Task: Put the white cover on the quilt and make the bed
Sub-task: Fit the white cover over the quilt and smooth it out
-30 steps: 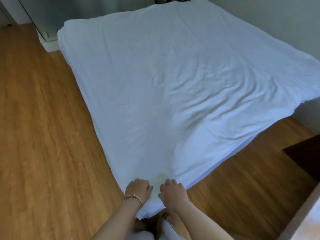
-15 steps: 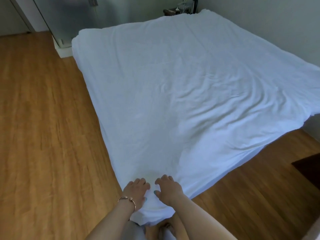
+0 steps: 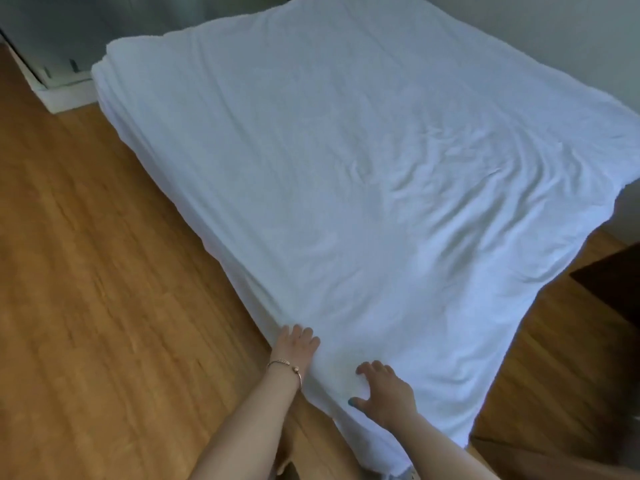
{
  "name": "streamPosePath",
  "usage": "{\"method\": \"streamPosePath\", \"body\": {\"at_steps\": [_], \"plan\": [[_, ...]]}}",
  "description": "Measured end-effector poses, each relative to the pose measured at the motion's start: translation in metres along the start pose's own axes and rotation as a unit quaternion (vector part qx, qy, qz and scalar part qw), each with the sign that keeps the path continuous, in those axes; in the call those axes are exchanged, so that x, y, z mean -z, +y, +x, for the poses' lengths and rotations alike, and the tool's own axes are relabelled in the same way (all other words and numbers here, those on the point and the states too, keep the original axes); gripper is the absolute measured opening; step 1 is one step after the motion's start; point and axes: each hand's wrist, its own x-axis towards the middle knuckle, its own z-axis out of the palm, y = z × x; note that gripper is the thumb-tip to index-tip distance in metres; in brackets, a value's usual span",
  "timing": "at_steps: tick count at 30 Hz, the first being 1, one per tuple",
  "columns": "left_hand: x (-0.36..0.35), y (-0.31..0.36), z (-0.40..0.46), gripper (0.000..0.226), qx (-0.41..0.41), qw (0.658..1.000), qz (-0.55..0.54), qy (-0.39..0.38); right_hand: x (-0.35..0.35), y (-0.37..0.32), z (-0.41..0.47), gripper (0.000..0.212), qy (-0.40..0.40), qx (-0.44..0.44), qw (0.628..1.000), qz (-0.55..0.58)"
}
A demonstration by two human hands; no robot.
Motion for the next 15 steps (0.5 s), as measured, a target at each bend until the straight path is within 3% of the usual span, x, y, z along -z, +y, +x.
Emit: {"method": "streamPosePath", "body": {"at_steps": [4, 12, 15], "plan": [[0.008, -0.071, 0.012, 0.051, -0.040, 0.998, -0.002, 0.042, 0.022, -0.079, 0.026, 0.050, 0.031, -0.023, 0.998, 0.044], [-0.006, -0.194, 0.028, 0.093, -0.111, 0.993, -0.009, -0.026, 0.053, -0.172, 0.088, 0.046, 0.054, -0.110, 0.981, 0.150], [0.003, -0.220, 0.055, 0.083, -0.181, 0.979, 0.078, 0.045, 0.056, -0.193, 0.117, 0.055, 0.064, -0.103, 0.982, 0.148]]}}
